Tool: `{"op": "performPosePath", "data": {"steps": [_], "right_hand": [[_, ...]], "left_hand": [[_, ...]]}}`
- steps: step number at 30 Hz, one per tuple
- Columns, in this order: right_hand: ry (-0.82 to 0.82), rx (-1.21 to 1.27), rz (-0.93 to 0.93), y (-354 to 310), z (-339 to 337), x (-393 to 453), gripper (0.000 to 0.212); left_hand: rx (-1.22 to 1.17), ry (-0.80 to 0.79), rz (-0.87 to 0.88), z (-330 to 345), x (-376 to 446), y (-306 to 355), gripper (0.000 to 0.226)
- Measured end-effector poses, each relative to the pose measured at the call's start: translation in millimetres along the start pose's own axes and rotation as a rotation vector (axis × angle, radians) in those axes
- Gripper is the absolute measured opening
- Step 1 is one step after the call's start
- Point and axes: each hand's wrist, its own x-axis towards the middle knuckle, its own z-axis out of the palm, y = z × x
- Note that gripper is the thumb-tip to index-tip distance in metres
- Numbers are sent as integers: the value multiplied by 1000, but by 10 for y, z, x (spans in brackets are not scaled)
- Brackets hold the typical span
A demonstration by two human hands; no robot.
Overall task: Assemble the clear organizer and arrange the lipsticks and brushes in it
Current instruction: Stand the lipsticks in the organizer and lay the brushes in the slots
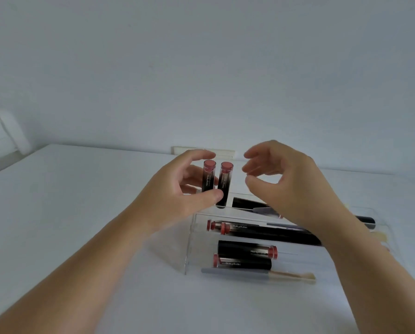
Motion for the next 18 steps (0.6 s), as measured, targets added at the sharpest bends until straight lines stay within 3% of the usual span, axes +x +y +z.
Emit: {"op": "performPosePath", "data": {"steps": [2,10,18], "right_hand": [[-71,-24,21,17,-135,62,16],[-554,-244,12,-67,-187,371,4],[-638,-468,-17,-92,-151,489,10]], "left_hand": [[-73,-13,-51,38,2,-3,55],[-166,-24,-107,121,53,-15,44],[-134,-63,-168,151,48,1,27]]}}
